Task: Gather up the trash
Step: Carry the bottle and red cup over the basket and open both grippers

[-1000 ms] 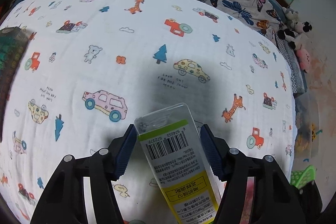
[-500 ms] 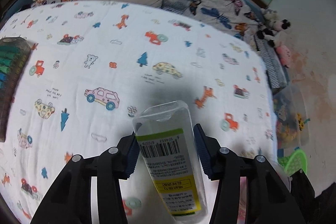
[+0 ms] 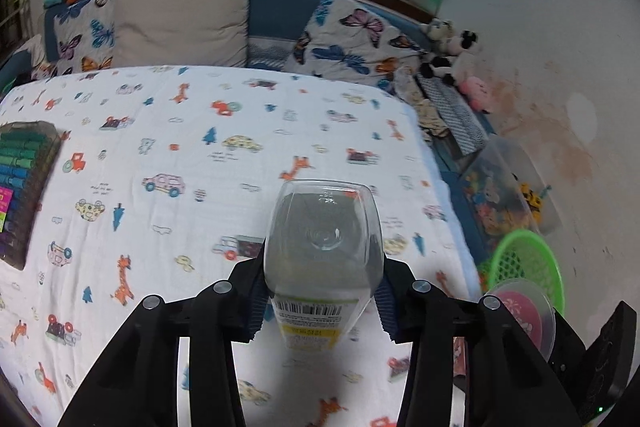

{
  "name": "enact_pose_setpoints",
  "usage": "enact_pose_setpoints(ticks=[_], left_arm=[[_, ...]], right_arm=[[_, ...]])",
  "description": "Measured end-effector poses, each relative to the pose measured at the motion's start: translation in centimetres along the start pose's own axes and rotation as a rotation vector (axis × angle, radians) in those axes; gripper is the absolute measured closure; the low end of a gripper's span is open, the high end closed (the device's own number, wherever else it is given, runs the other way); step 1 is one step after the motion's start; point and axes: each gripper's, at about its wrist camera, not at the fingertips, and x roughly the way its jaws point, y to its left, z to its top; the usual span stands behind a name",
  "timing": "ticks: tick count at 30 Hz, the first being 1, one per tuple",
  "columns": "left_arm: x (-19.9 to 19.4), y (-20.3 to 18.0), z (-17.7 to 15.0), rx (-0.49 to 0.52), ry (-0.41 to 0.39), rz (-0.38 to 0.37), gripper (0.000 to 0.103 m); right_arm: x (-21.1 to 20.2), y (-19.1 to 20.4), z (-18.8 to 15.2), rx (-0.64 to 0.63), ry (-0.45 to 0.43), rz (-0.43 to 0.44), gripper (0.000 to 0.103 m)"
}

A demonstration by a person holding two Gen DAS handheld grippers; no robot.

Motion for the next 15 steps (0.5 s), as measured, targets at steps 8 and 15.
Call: enact_pose_setpoints(ticks=[8, 15], left_arm=[[-1.6, -5.3, -0.6, 0.085, -0.014, -0.076, 0.060], [-1.7, -12.3, -0.9, 0.187, -0.005, -0.161, 0.060]], right_arm=[[-4.7, -4.1, -3.0, 0.158, -0.033, -0.106, 0.026], [-7.7, -8.5, -5.9, 0.277, -0.030, -0.228, 0.026]])
